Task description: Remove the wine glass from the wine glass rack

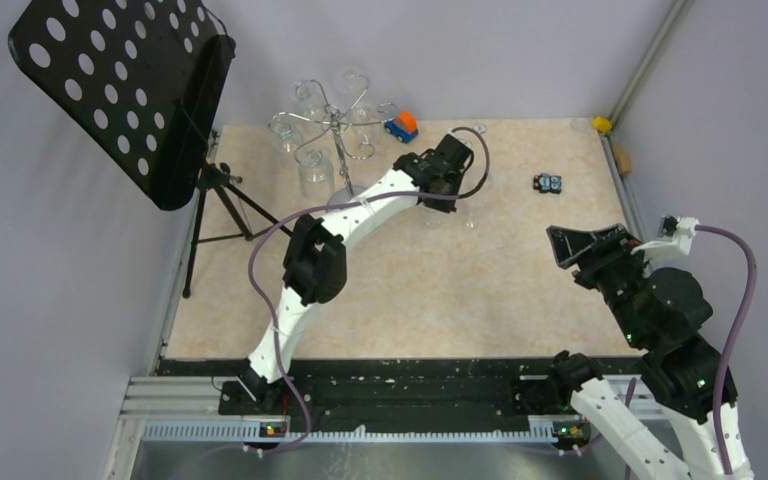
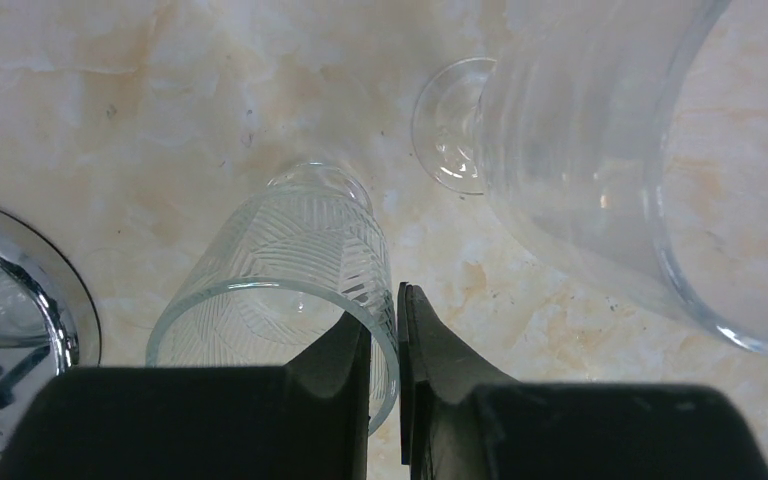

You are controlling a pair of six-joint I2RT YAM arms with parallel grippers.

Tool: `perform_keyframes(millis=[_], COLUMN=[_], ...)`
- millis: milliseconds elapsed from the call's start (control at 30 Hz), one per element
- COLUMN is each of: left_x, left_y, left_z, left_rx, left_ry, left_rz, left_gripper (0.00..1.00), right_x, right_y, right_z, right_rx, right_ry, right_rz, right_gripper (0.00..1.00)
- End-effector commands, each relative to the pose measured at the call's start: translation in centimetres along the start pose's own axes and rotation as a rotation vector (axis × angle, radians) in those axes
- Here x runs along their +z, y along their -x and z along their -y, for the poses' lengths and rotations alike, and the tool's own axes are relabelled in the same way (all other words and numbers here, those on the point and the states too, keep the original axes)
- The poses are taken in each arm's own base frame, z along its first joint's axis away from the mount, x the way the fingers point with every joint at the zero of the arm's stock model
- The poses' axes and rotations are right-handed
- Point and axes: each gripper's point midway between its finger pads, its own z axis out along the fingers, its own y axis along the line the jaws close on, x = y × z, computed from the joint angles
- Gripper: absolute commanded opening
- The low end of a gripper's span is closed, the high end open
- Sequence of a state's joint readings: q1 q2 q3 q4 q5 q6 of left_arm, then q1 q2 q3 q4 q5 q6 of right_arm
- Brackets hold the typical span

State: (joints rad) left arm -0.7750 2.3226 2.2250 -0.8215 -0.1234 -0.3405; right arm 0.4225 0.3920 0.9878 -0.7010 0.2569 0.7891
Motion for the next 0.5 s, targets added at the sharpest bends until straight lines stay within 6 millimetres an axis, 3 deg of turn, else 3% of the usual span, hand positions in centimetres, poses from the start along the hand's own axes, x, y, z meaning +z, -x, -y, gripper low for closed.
perform_keyframes(millis=[0,300,467], left_x=[0.0,-0.4,-2.3], left_y=[2.5,2.5,4.5], left_z=[0.7,-0.4,0.3], left_rx=[0.000,-0.014,-0.029], left_ry=[-0.027,0.023,-0.015], left_rz=[0.089,0.082,0.141], left_gripper=[0.03,0.28,0.43], right_x=[0.4,0.9,1.2], right_y=[0.2,-0.1,-0.4], right_z=[-0.6,-0.8,-0.8], right_rx=[0.007,0.009,0.004], right_ry=[0.021,0.023,0.022], right_rz=[0.006,-0.004,-0.020], right_gripper=[0.63,0.62,0.62])
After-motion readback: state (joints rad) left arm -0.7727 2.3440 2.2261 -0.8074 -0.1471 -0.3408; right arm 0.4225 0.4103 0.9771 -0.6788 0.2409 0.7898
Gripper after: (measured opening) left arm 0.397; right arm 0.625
